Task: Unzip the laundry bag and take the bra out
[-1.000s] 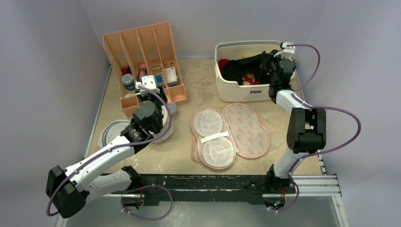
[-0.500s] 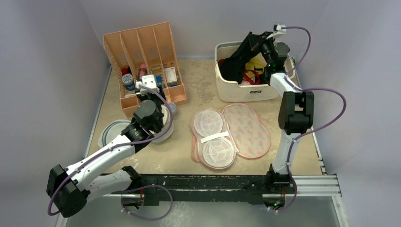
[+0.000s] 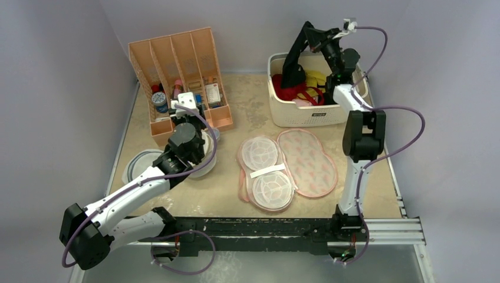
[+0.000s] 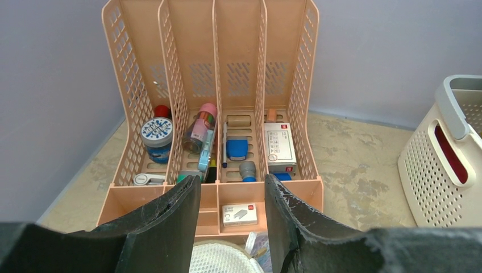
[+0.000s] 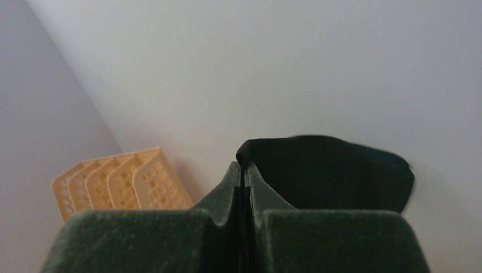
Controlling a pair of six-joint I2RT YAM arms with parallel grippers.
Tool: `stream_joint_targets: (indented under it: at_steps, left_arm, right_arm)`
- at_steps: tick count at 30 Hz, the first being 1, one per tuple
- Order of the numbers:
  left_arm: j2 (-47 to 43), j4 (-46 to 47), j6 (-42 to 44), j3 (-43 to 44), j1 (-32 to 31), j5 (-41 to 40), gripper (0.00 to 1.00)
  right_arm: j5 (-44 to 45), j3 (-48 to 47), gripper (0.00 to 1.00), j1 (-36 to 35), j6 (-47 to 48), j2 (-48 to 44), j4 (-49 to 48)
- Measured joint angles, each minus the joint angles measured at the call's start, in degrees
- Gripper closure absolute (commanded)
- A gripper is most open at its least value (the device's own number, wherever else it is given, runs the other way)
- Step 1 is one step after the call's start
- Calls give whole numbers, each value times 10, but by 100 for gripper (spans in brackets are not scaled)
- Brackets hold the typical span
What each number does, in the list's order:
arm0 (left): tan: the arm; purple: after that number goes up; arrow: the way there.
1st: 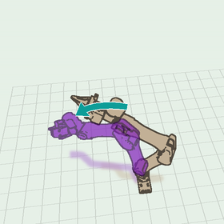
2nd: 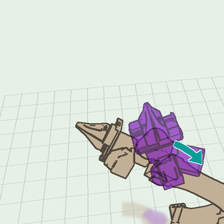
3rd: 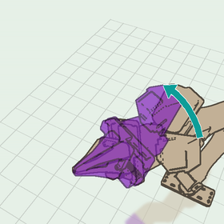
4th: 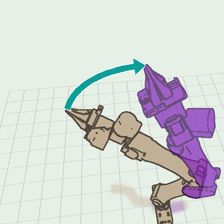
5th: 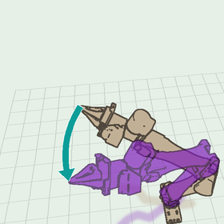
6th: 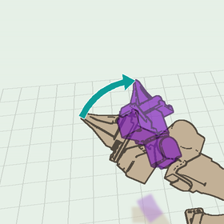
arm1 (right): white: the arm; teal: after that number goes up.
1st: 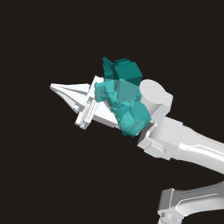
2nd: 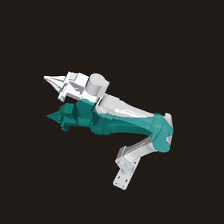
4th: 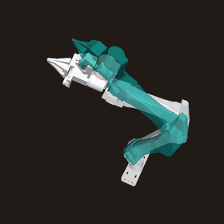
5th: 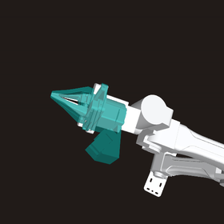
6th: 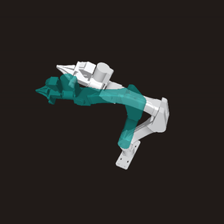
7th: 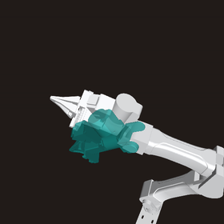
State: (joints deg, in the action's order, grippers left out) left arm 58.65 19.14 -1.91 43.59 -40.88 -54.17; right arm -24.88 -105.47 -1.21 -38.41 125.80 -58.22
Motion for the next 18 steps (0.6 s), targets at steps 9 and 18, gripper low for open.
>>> stream_joint_targets:
  at_steps: [9,18]
  left_arm:
    - [-4,0,-3,0,0,2,56]
    - [-5,-4,-6,0,1,15,56]
  right_arm:
    - [15,318,100,49,11,-83,-56]
    - [64,440,100,82,53,-200,-32]
